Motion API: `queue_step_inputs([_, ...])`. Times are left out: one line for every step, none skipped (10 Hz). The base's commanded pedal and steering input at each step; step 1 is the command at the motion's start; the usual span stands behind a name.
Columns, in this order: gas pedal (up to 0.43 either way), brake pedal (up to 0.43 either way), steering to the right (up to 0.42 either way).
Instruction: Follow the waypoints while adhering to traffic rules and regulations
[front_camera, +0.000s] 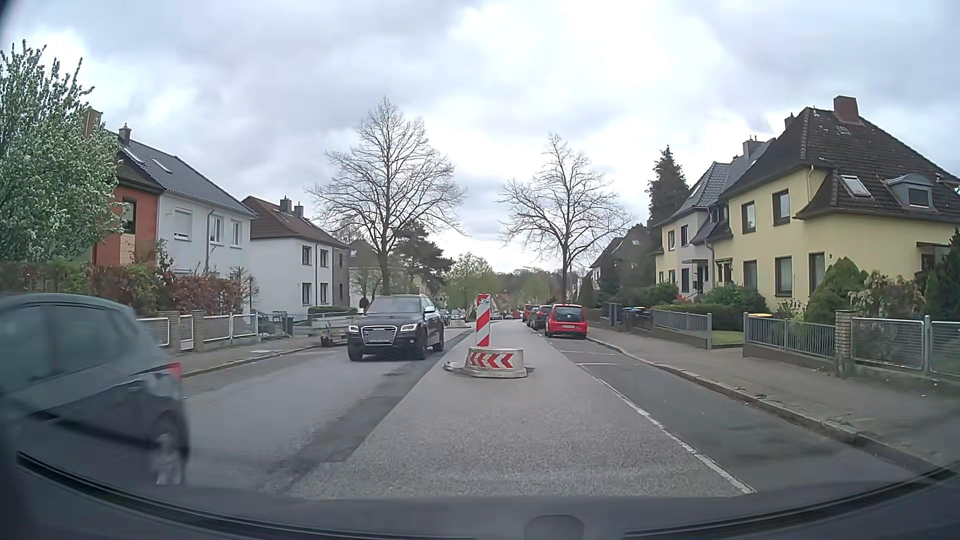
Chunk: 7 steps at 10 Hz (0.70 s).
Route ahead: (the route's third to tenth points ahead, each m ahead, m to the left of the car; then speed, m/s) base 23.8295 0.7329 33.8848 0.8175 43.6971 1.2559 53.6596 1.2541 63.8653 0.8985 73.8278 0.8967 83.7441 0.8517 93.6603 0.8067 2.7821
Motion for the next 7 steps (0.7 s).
queue_step_inputs([0.000, 0.000, 0.050])
queue_step_inputs([0.000, 0.000, 0.043])
queue_step_inputs([0.000, 0.006, 0.035])
queue_step_inputs([0.000, 0.000, 0.026])
queue_step_inputs([0.000, 0.000, 0.010])
queue_step_inputs([0.047, 0.000, -0.016])
queue_step_inputs([0.067, 0.000, -0.052])
